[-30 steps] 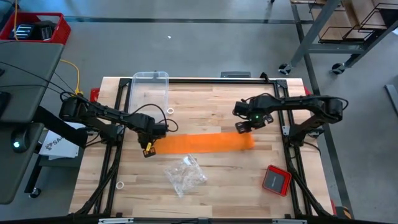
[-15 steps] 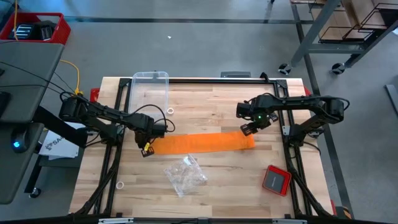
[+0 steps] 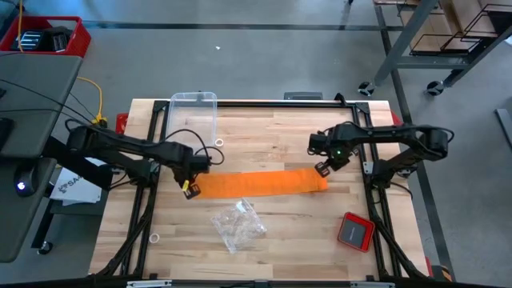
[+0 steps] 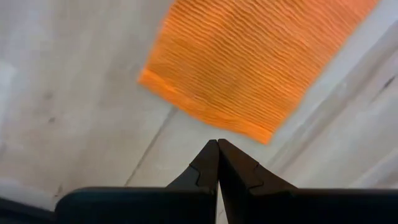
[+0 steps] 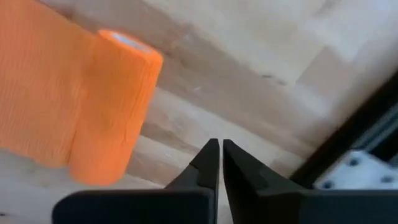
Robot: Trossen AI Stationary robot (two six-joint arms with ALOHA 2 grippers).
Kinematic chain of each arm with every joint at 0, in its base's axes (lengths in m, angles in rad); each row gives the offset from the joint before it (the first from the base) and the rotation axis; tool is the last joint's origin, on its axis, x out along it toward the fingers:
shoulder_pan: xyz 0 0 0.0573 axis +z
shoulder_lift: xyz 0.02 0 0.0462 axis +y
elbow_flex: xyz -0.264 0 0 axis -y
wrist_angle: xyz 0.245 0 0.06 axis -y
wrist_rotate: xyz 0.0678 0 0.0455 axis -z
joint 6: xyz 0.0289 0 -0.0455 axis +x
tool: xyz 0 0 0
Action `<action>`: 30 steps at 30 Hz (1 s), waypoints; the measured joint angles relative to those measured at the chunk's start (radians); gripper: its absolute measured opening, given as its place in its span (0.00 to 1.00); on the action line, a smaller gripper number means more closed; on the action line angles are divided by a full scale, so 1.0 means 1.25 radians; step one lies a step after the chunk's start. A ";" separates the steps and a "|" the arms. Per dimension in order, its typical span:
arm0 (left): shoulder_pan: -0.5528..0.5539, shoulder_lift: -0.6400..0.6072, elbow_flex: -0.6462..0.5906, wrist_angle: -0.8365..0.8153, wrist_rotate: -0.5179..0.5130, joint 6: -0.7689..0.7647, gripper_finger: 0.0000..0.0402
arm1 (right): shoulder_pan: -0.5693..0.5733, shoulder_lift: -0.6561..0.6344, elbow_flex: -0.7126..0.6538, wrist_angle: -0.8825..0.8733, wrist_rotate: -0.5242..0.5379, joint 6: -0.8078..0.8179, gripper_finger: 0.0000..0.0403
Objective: Roll bandage
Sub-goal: Roll the orange bandage
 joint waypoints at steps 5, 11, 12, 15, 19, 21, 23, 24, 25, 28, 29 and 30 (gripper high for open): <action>0.000 -0.019 0.000 0.028 -0.016 -0.031 0.00 | 0.006 -0.033 -0.156 0.168 -0.130 0.107 0.00; 0.000 -0.018 0.000 0.142 0.010 -0.044 0.00 | 0.040 -0.100 -0.214 0.312 -0.146 0.226 0.00; 0.000 -0.018 0.000 0.154 0.010 -0.044 0.00 | 0.041 -0.106 -0.216 0.326 -0.144 0.239 0.00; 0.005 -0.016 0.000 0.170 0.018 -0.043 0.00 | 0.044 -0.116 -0.219 0.378 -0.143 0.258 0.00; 0.012 0.003 0.000 0.155 0.032 -0.045 0.00 | 0.044 -0.117 -0.206 0.413 -0.143 0.263 0.00; 0.012 0.017 0.000 0.141 0.038 -0.045 0.00 | 0.044 -0.117 -0.193 0.417 -0.143 0.261 0.00; 0.010 0.031 0.000 0.129 0.039 -0.044 0.00 | 0.044 -0.117 -0.182 0.418 -0.143 0.253 0.00; 0.009 0.038 0.000 0.121 0.039 -0.044 0.00 | 0.044 -0.117 -0.176 0.421 -0.144 0.251 0.00; 0.008 0.046 -0.001 0.114 0.037 -0.044 0.00 | 0.044 -0.117 -0.172 0.427 -0.146 0.252 0.00; 0.008 0.066 -0.001 0.106 0.024 -0.043 0.00 | 0.046 -0.117 -0.165 0.448 -0.149 0.262 0.00; 0.008 0.072 -0.001 0.103 0.021 -0.041 0.00 | 0.050 -0.115 -0.164 0.458 -0.149 0.268 0.00; 0.008 0.078 -0.001 0.100 0.018 -0.035 0.00 | 0.055 -0.112 -0.164 0.466 -0.149 0.276 0.00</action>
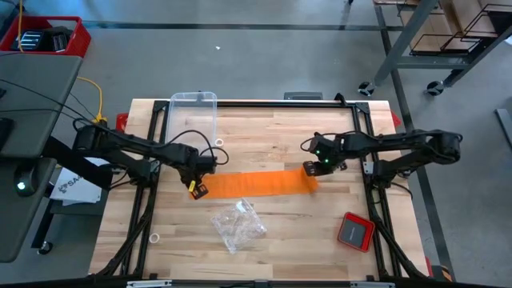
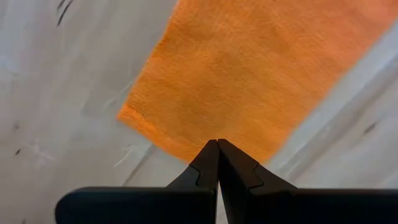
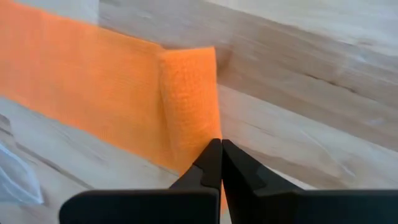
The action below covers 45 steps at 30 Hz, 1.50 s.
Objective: Roll bandage
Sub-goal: Roll the orange bandage
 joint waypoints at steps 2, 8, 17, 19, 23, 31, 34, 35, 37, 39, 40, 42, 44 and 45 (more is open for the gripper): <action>0.000 0.011 0.000 -0.002 0.000 0.014 0.00 | 0.014 0.011 0.000 0.009 -0.001 0.010 0.00; 0.000 0.025 0.000 -0.009 -0.001 0.019 0.00 | 0.059 0.039 0.000 0.075 -0.007 0.063 0.00; -0.002 0.025 -0.041 -0.014 0.052 0.001 0.00 | 0.085 0.039 0.000 0.113 0.007 0.128 0.00; -0.010 0.023 -0.066 -0.001 0.083 -0.012 0.00 | 0.084 0.039 0.000 0.118 0.017 0.135 0.00; -0.030 0.017 -0.091 0.003 0.100 -0.046 0.00 | 0.084 0.040 0.000 0.145 0.020 0.154 0.00; -0.070 -0.028 -0.104 0.037 0.179 -0.131 0.00 | 0.082 0.040 0.000 0.171 0.041 0.174 0.00; -0.101 -0.029 -0.111 0.040 0.181 -0.153 0.00 | 0.082 0.040 0.000 0.172 0.053 0.176 0.00; -0.111 -0.029 -0.114 0.037 0.181 -0.161 0.00 | 0.082 0.040 0.000 0.173 0.053 0.176 0.00; -0.126 -0.030 -0.115 0.026 0.192 -0.180 0.00 | 0.081 0.039 0.000 0.175 0.054 0.176 0.00; -0.136 -0.038 -0.108 0.026 0.205 -0.196 0.00 | 0.080 0.038 0.000 0.185 0.054 0.176 0.00; -0.140 -0.047 -0.098 0.028 0.205 -0.202 0.00 | 0.080 0.038 0.000 0.188 0.054 0.176 0.00; -0.146 -0.072 -0.073 0.034 0.185 -0.204 0.00 | 0.080 0.038 0.000 0.190 0.054 0.176 0.00; -0.146 -0.103 -0.046 0.032 0.143 -0.204 0.00 | 0.078 0.038 0.000 0.194 0.053 0.175 0.00; -0.146 -0.119 -0.031 0.033 0.113 -0.205 0.00 | 0.078 0.038 0.000 0.193 0.051 0.175 0.00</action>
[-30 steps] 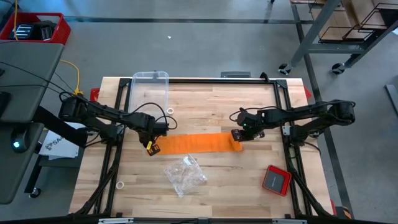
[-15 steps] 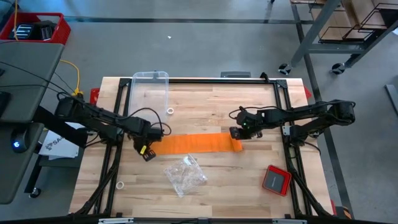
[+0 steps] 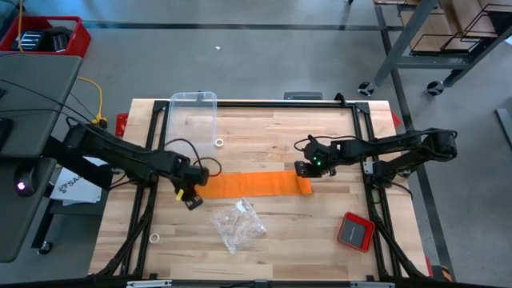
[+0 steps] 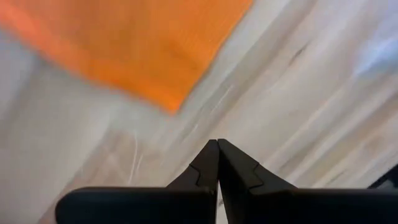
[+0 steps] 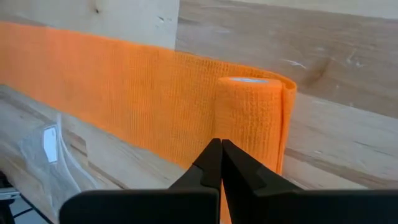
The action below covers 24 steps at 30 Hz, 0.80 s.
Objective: Roll bandage
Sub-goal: Roll the orange bandage
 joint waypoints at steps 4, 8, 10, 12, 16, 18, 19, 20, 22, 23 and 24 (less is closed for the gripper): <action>0.005 -0.041 0.022 0.025 -0.167 -0.012 0.00 | -0.001 0.000 0.000 0.001 -0.002 -0.005 0.00; 0.035 -0.014 -0.008 0.058 -0.196 0.001 0.00 | -0.001 0.000 0.000 0.001 -0.002 -0.008 0.00; 0.045 0.012 -0.029 0.076 -0.190 0.000 0.00 | -0.001 0.000 0.000 0.002 -0.002 -0.016 0.00; 0.049 0.039 -0.042 0.101 -0.189 0.001 0.00 | -0.001 0.000 0.000 0.015 -0.009 -0.022 0.00; 0.049 0.086 -0.064 0.159 -0.176 -0.012 0.00 | -0.001 0.000 0.000 0.057 -0.025 -0.022 0.00; 0.049 0.103 -0.067 0.174 -0.165 -0.014 0.00 | -0.001 0.000 0.000 0.066 -0.026 -0.016 0.00; 0.049 0.111 -0.067 0.172 -0.163 -0.014 0.00 | -0.001 0.001 0.000 0.065 -0.026 -0.005 0.00; 0.049 0.117 -0.066 0.172 -0.161 -0.014 0.00 | -0.001 0.004 0.000 0.065 -0.025 -0.002 0.00; 0.049 0.118 -0.067 0.175 -0.162 -0.014 0.00 | -0.001 0.018 0.000 0.070 -0.023 -0.001 0.00; 0.049 0.119 -0.067 0.175 -0.162 -0.014 0.00 | -0.001 0.029 0.000 0.073 -0.024 -0.001 0.00; 0.049 0.118 -0.067 0.174 -0.162 -0.013 0.00 | -0.002 0.041 0.000 0.080 -0.027 -0.001 0.00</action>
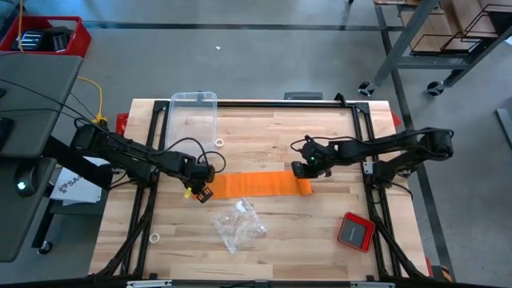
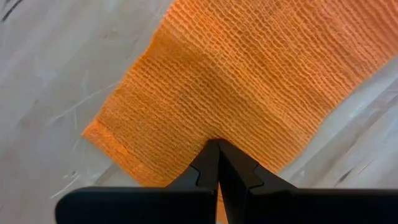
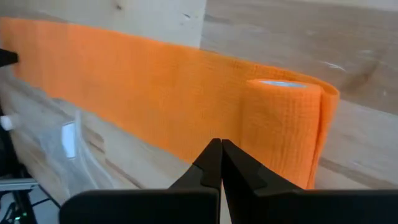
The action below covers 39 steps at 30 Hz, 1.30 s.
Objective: Roll bandage
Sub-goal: Roll the orange bandage
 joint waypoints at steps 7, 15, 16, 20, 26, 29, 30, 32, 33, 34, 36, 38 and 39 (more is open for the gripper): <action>0.000 -0.009 -0.002 -0.018 0.000 0.000 0.00 | 0.000 0.067 0.000 0.084 -0.019 0.000 0.00; 0.000 -0.010 -0.003 -0.026 0.039 -0.001 0.00 | -0.026 0.081 0.000 0.038 0.020 0.002 0.00; -0.001 -0.010 -0.003 -0.030 0.051 -0.001 0.00 | -0.031 0.081 0.000 0.038 0.026 0.001 0.00; -0.015 -0.010 -0.003 -0.054 0.080 -0.001 0.00 | -0.049 0.081 0.000 0.036 0.046 0.001 0.00; -0.029 -0.010 -0.003 -0.077 0.078 0.000 0.00 | -0.058 0.081 0.000 0.039 0.046 0.000 0.00; -0.029 -0.010 -0.003 -0.080 0.072 0.000 0.00 | -0.058 0.081 0.000 0.046 0.023 -0.002 0.00; -0.028 -0.010 -0.003 -0.080 0.070 0.000 0.00 | -0.058 0.079 0.000 0.049 0.016 -0.004 0.00; -0.025 -0.010 -0.003 -0.080 0.069 0.000 0.00 | -0.058 0.069 0.000 0.049 0.010 -0.005 0.00; -0.025 -0.010 -0.003 -0.080 0.068 0.001 0.00 | -0.058 0.060 0.000 0.049 0.010 -0.005 0.00; -0.025 -0.010 -0.003 -0.080 0.067 0.005 0.00 | -0.059 0.050 0.000 0.049 0.010 -0.006 0.00; -0.024 -0.010 -0.003 -0.081 0.066 0.009 0.00 | -0.065 0.027 0.000 0.047 0.011 -0.006 0.00; -0.024 -0.010 -0.003 -0.081 0.066 0.015 0.00 | -0.070 -0.002 0.000 0.032 0.021 -0.003 0.00; -0.024 -0.010 -0.003 -0.081 0.067 0.018 0.00 | -0.072 -0.016 0.000 0.011 0.028 0.000 0.00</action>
